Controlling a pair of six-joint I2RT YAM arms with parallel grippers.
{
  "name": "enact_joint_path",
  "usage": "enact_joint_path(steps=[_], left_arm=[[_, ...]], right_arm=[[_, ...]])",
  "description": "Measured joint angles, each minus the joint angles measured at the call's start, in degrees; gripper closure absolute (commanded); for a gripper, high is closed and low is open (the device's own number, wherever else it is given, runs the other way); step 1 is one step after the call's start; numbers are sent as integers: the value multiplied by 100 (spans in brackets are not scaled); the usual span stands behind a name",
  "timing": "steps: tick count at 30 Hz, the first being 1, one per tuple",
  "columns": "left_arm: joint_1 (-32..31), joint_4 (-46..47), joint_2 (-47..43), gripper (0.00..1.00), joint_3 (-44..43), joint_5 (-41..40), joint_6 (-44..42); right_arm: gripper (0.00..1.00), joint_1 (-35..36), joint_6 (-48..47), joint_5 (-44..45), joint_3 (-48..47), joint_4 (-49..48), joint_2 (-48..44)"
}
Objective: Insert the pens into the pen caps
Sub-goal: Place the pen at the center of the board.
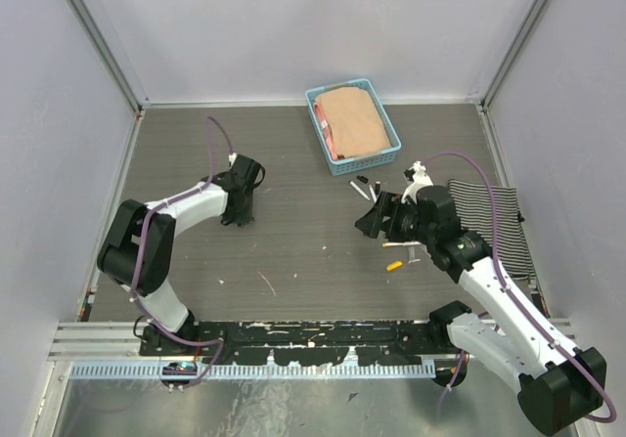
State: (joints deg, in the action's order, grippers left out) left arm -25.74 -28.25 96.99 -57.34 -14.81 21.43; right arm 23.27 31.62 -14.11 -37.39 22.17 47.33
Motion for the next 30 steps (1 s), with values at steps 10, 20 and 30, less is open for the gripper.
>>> enact_joint_path(steps=[10,20,30], left_arm=[[79,-2,4,70,0,90,2],[83,-87,-9,65,0,66,4],[74,-612,-728,60,-160,52,-31]], right_arm=[[21,0,-2,13,0,90,-107],[21,0,0,223,-22,387,-118],[19,0,125,973,-531,855,55]])
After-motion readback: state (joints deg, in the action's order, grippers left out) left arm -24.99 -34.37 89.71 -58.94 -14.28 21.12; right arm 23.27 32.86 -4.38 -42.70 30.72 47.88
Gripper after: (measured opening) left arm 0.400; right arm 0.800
